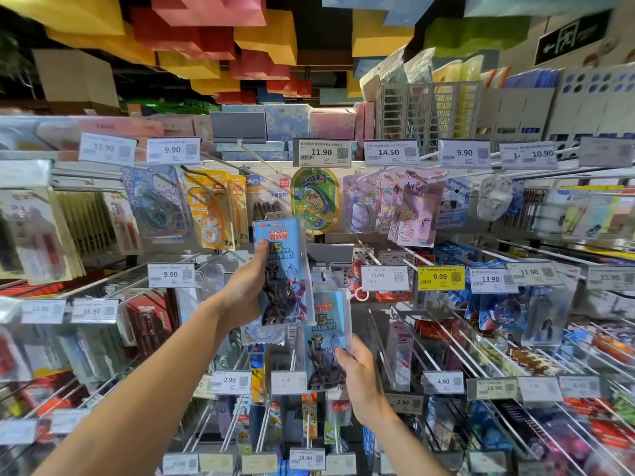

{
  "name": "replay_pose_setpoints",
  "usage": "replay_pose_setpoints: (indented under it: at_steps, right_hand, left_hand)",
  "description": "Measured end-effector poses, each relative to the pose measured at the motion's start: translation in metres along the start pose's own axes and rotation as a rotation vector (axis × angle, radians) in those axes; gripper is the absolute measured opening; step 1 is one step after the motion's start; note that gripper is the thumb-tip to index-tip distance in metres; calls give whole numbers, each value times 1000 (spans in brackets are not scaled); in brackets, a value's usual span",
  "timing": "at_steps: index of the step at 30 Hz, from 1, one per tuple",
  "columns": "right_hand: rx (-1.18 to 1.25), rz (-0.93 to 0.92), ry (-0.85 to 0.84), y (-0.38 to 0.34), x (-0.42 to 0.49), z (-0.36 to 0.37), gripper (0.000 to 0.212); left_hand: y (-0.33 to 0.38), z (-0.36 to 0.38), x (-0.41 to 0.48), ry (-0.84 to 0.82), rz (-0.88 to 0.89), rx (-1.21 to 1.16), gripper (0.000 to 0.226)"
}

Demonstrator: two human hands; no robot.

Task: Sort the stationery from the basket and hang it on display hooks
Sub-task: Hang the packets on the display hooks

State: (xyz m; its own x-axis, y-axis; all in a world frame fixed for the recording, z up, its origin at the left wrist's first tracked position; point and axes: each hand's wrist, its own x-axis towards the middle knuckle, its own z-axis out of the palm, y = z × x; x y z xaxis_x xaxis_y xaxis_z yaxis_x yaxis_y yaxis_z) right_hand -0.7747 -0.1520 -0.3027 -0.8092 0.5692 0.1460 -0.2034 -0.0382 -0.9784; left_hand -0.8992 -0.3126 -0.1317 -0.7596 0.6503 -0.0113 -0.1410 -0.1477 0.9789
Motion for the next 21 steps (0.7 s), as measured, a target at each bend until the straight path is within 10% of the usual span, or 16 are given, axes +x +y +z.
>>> replay_pose_setpoints:
  at_steps: [21]
  right_hand:
    - [-157, 180, 75, -13, 22, 17, 46]
  left_hand:
    - [0, -1, 1, 30, -7, 7, 70]
